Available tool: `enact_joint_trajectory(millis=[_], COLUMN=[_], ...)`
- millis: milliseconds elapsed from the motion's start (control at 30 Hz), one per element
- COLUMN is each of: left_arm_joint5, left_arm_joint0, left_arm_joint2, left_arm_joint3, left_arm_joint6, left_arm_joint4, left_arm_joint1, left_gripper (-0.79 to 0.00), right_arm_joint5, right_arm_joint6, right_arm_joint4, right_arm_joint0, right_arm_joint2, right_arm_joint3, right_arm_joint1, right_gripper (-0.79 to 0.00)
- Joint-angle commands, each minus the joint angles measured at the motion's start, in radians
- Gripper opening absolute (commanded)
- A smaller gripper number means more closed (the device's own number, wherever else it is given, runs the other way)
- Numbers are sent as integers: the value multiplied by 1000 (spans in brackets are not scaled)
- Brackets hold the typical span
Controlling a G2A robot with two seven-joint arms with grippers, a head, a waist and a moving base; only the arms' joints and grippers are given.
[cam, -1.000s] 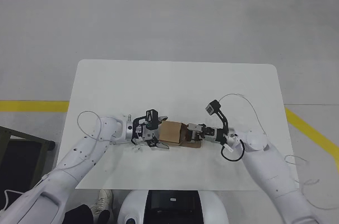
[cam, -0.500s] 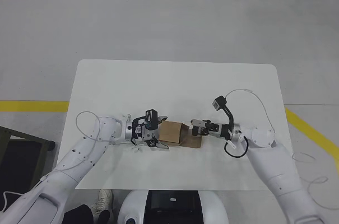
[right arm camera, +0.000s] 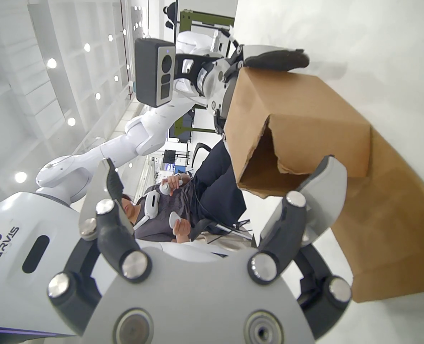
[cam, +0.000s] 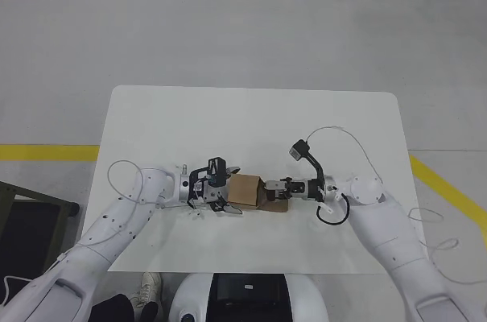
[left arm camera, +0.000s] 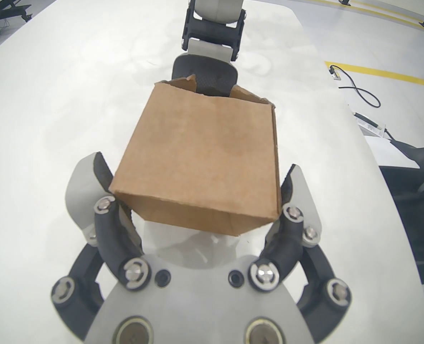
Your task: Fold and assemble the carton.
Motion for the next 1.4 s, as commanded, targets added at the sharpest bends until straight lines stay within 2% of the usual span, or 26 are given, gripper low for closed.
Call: enact_joint_trajectory(millis=[0,133,700,1367], left_arm_joint5=[0,0,0,0], left_arm_joint0=[1,2,6,10], left_arm_joint2=[-1,0,-3,2], left_arm_joint3=[-1,-4,-11,-26], left_arm_joint6=[-1,0,0,-11], left_arm_joint4=[0,1,-1,-1], left_arm_joint1=[0,1,4,5], left_gripper=[0,0,0,0], right_arm_joint5=[7,18,21,-60], right_arm_joint6=[19,24,-150,-184], right_arm_joint4=[-4,-8,41,70], right_arm_joint0=[8,18,-55,-57], right_arm_joint2=[-8,-14,-17,-80], right_arm_joint3=[-1,7,-27,6], right_arm_joint1=[-1,-2,-12,-43], right_gripper=[0,0,0,0])
